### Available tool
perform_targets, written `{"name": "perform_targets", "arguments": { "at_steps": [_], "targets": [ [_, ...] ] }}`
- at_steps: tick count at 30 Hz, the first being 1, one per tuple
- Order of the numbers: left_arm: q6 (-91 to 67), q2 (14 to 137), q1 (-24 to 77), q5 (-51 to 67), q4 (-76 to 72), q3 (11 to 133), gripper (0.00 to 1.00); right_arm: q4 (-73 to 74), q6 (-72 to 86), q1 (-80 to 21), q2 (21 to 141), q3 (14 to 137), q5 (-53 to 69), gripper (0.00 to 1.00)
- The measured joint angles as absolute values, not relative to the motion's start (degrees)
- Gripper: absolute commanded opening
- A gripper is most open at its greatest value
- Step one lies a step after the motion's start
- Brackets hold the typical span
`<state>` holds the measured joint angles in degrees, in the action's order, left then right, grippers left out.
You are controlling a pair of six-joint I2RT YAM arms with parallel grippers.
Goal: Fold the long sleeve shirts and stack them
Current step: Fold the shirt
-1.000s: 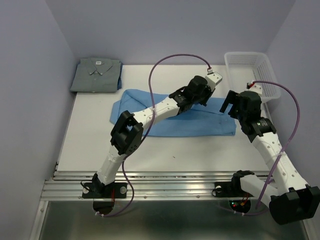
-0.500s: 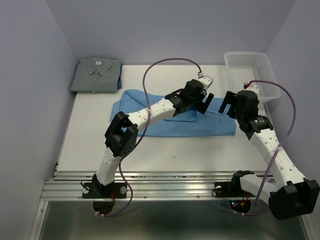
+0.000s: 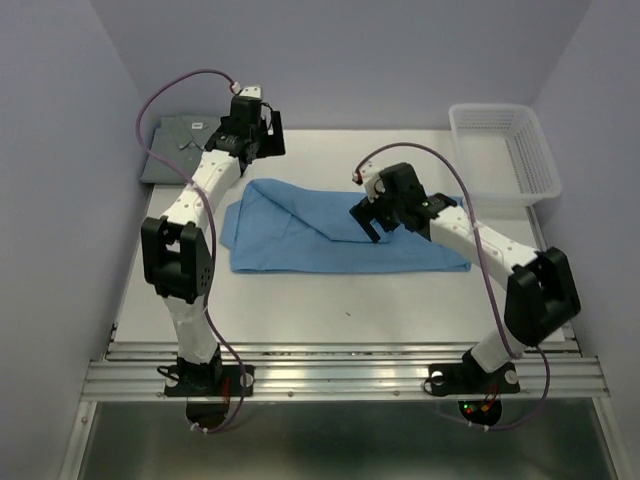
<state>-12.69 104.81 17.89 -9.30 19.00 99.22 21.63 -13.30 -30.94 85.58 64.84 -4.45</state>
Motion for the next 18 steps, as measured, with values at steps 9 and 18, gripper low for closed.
{"name": "perform_targets", "arguments": {
  "at_steps": [9,18],
  "targets": [
    [7.0,121.7,15.5,8.6,24.4,105.0,0.99,35.5,-35.0,-30.1,108.2,92.5,7.0,1.00],
    [17.7,131.7,15.0,17.1,30.4,115.4,0.99,43.5,-40.8,-30.1,119.9,99.0,8.2,1.00]
  ]
}}
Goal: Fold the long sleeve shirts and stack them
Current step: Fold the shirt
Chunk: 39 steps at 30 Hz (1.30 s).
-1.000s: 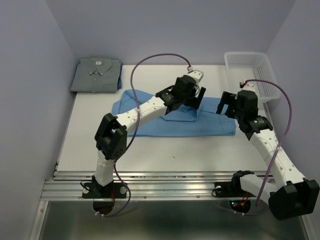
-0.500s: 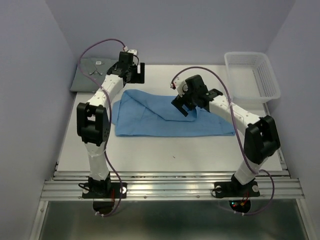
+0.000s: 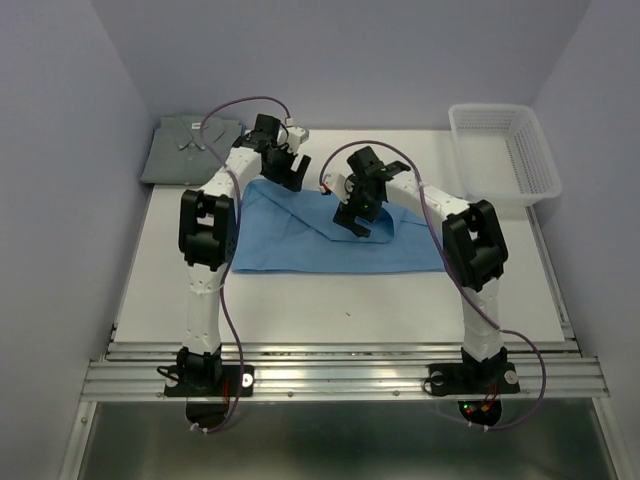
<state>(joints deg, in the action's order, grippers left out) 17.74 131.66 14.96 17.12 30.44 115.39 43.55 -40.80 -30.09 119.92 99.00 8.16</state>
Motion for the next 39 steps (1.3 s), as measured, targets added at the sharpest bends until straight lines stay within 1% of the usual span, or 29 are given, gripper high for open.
{"name": "perform_targets", "arguments": {
  "at_steps": [11,13,16,17,20,21,22,23,24,25,26,27,30,34,39],
  "targets": [
    [21.7,132.6,13.8,16.2,31.3,117.1,0.99,44.8,-40.9,-30.1,120.5,99.8,6.0,1.00],
    [22.0,133.6,13.8,16.4,31.4,117.4,0.97,44.8,-40.7,-30.1,120.6,99.8,4.8,1.00],
    [22.2,135.3,13.8,17.2,31.8,117.5,0.77,44.8,-40.7,-30.1,120.6,99.8,3.4,1.00],
    [22.3,135.7,13.8,17.5,32.1,117.5,0.58,44.8,-40.6,-30.1,120.6,99.8,3.0,1.00],
    [22.7,136.1,13.8,18.4,32.8,117.2,0.28,44.5,-40.1,-30.1,120.6,99.8,0.8,0.98],
    [22.3,136.0,13.8,18.7,32.7,117.1,0.12,44.2,-39.7,-30.1,120.6,99.8,-0.2,0.96],
    [22.1,135.9,13.8,18.8,32.6,116.9,0.05,43.5,-39.1,-30.1,120.5,99.5,-1.0,0.88],
    [22.1,135.6,13.8,18.9,32.4,116.6,0.00,42.9,-38.7,-30.1,120.4,99.1,-1.7,0.82],
    [21.8,135.4,13.8,18.8,32.4,116.4,0.00,42.2,-38.0,-30.1,120.3,98.6,-2.1,0.76],
    [21.4,134.9,13.8,18.6,32.3,115.9,0.00,41.0,-37.4,-30.1,120.0,97.7,-2.6,0.63],
    [21.1,134.4,13.8,18.5,32.4,115.7,0.00,40.2,-36.6,-30.1,119.4,96.7,-2.9,0.55],
    [20.9,133.8,13.8,18.3,32.2,115.1,0.00,39.4,-36.2,-30.1,118.7,95.5,-3.4,0.38],
    [20.4,130.7,13.8,17.6,31.7,112.8,0.00,36.5,-33.1,-30.1,116.0,91.8,-5.7,0.21],
    [19.9,126.6,13.8,16.9,31.1,110.5,0.00,33.2,-29.0,-30.1,113.7,89.9,-8.5,0.13],
    [18.9,123.7,13.8,14.2,29.9,108.2,0.00,27.9,-18.7,-30.1,110.1,87.4,-13.1,0.07]
  ]
}}
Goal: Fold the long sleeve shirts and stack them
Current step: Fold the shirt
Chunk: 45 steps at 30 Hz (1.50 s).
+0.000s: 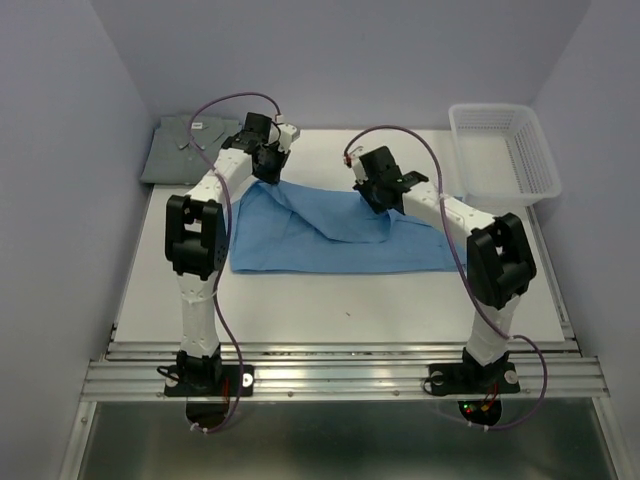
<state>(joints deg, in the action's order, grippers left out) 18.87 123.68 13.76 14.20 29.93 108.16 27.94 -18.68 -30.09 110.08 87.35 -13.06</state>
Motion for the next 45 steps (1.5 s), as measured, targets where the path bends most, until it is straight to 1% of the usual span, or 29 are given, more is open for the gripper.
{"name": "perform_targets", "arguments": {
  "at_steps": [7,9,11,13,15,17,18,20,21,22,23,24,25,26,27,28,33,37,40,42,45],
  "targets": [
    [16.5,122.3,13.8,10.5,29.0,103.3,0.01,23.9,-2.4,-28.4,99.4,78.0,-24.8,0.10],
    [15.7,121.0,13.7,9.8,28.2,100.5,0.07,22.6,2.1,-25.5,95.6,74.7,-27.0,0.11],
    [15.0,119.4,13.6,9.4,27.5,97.3,0.11,21.0,6.3,-21.2,92.2,71.1,-27.7,0.11],
    [14.2,118.5,13.6,9.3,27.2,95.4,0.12,19.3,8.5,-17.9,89.8,68.1,-27.7,0.11],
    [13.3,118.4,13.6,9.2,26.8,94.5,0.16,17.7,10.4,-14.7,88.0,65.3,-26.7,0.12],
    [12.5,118.4,13.8,8.8,26.4,94.1,0.25,15.6,11.5,-12.9,87.5,63.2,-24.6,0.13],
    [12.1,118.4,13.9,8.2,26.5,94.1,0.38,14.6,11.4,-12.3,87.5,62.1,-23.9,0.15],
    [11.2,118.4,13.8,6.7,26.3,94.1,0.45,12.9,11.2,-12.0,87.5,60.1,-23.3,0.16],
    [11.0,118.4,13.7,6.1,26.3,94.1,0.47,12.3,11.0,-11.9,87.5,59.3,-23.1,0.17],
    [10.6,118.4,13.6,5.5,26.0,93.8,0.51,11.7,10.6,-11.7,87.6,58.5,-22.8,0.20],
    [10.0,118.3,13.5,4.9,25.5,93.2,0.67,10.8,10.2,-11.6,87.8,57.5,-22.4,0.22],
    [9.5,118.3,13.4,4.5,25.2,92.7,0.94,10.2,10.0,-11.6,87.8,56.8,-22.0,0.28],
    [9.3,118.3,13.4,4.2,24.7,91.9,0.99,9.8,9.9,-11.6,87.8,56.1,-21.9,0.37],
    [8.9,118.2,13.4,3.8,24.3,90.7,0.99,9.2,10.0,-11.6,87.8,55.3,-21.9,0.52],
    [8.2,118.0,13.4,3.1,24.4,89.7,0.99,8.8,9.8,-11.6,87.8,54.6,-22.2,0.72],
    [7.4,117.9,13.4,2.0,25.2,89.2,0.99,9.0,10.1,-11.6,87.7,54.1,-22.9,0.99],
    [3.9,116.2,13.4,-3.4,28.4,90.3,0.99,10.9,9.8,-11.6,86.1,53.8,-27.2,1.00],
    [-1.0,114.4,13.4,-9.1,33.5,97.3,0.99,14.2,9.2,-11.4,82.3,55.3,-27.4,1.00],
    [-5.5,111.5,13.5,-12.4,36.1,102.0,0.99,14.4,8.6,-11.3,78.7,55.9,-23.2,1.00],
    [-8.0,108.1,13.7,-11.8,35.9,102.5,0.99,13.1,8.4,-11.4,76.0,55.6,-16.6,1.00],
    [-10.5,103.1,14.6,-9.7,34.9,101.5,0.99,11.0,8.7,-11.9,75.1,55.3,-8.1,1.00]
  ]
}}
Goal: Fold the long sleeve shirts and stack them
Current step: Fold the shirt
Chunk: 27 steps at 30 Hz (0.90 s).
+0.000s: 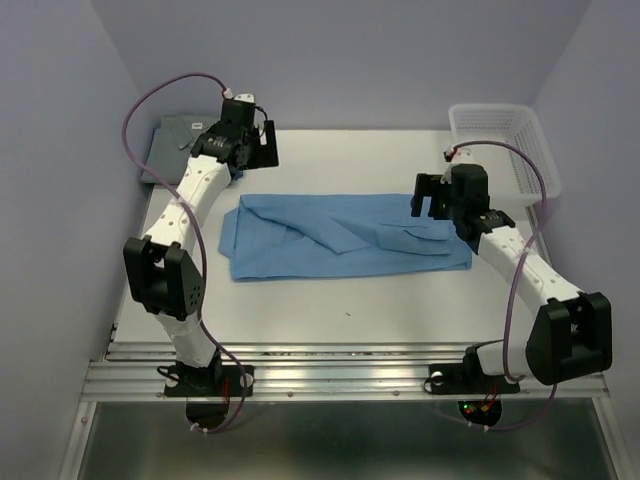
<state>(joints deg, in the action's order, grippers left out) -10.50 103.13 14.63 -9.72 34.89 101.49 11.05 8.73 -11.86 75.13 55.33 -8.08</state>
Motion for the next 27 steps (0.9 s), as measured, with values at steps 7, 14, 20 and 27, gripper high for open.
{"name": "perform_targets", "arguments": {
  "at_steps": [7,14,20,27],
  "targets": [
    [-15.1,99.9,22.5,3.3,23.0,89.2,0.99,9.0,9.1,-13.5,83.4,54.7,1.5,1.00],
    [-18.2,112.5,25.3,15.4,17.0,81.6,0.99,8.8,11.7,-13.5,98.3,55.5,0.4,1.00],
    [-19.6,114.8,23.9,18.0,13.1,79.2,0.99,7.1,15.0,-13.5,100.8,57.4,-6.5,1.00],
    [-20.7,122.6,23.4,20.9,13.5,90.0,0.99,6.7,17.8,-13.3,98.3,53.6,-10.8,1.00]
  ]
}}
